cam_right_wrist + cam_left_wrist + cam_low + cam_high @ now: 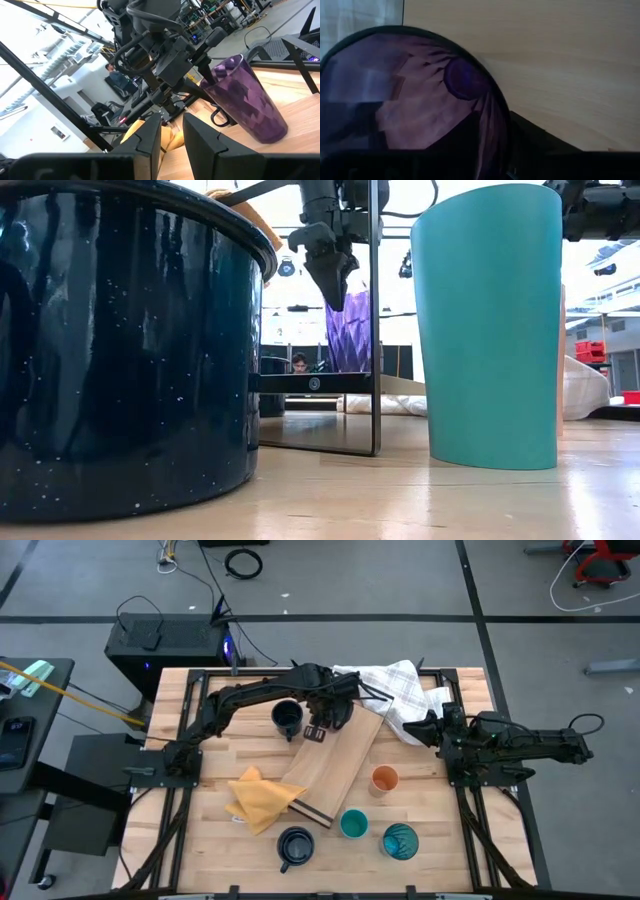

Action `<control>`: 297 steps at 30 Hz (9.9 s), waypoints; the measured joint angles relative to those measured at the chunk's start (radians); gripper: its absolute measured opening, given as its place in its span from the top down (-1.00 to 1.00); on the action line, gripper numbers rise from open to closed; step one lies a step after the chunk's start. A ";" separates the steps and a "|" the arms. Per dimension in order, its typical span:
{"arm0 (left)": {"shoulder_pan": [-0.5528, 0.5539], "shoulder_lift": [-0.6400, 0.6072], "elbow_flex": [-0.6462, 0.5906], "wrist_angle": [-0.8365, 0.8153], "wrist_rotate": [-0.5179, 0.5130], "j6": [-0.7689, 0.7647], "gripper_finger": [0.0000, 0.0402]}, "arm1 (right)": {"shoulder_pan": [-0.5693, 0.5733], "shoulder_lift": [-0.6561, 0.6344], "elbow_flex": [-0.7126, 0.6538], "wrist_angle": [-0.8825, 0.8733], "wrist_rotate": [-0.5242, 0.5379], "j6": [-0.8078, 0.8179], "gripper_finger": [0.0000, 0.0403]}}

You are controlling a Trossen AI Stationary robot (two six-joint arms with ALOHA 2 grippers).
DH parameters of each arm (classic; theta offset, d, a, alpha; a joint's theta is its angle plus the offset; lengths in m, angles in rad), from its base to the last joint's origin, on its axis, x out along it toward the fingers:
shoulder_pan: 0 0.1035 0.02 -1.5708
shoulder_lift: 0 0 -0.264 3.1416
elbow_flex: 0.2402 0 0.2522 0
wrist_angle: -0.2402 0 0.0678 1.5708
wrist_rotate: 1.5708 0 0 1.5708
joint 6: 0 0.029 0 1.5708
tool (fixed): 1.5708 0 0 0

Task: Stack small to large cups/mugs on shelf
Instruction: Put the purple cup on the shelf, then put the orange cup on the shelf

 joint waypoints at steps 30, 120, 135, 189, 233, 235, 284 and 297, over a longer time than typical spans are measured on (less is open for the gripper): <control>0.000 -0.004 0.002 0.054 -0.063 -0.026 -0.15 | 0.000 0.000 0.000 -0.001 0.000 0.000 0.56; -0.123 -0.414 -0.002 -0.151 -0.082 -0.531 -0.31 | 0.000 0.006 0.162 0.000 -0.075 -0.109 0.56; -0.306 -0.426 0.001 0.181 -0.108 -0.425 -0.29 | 0.006 0.248 0.423 -0.099 -0.246 -0.196 0.56; -0.172 -0.906 0.002 0.119 -0.371 -0.458 -0.05 | 0.084 0.736 0.614 -0.682 -0.279 -0.341 0.27; -0.206 -1.708 -1.403 1.124 -0.241 -0.655 0.08 | 0.004 0.815 0.614 -0.860 -0.343 -0.343 0.26; -0.207 -1.709 -1.403 1.123 -0.241 -0.655 0.08 | 0.004 0.841 0.614 -0.860 -0.353 -0.344 0.26; -0.207 -1.708 -1.403 1.123 -0.240 -0.647 0.13 | 0.006 1.022 0.614 -0.804 -0.385 -0.357 0.79; -0.207 -1.708 -1.403 1.123 -0.240 -0.646 0.14 | 0.006 1.022 0.614 -0.804 -0.388 -0.375 0.97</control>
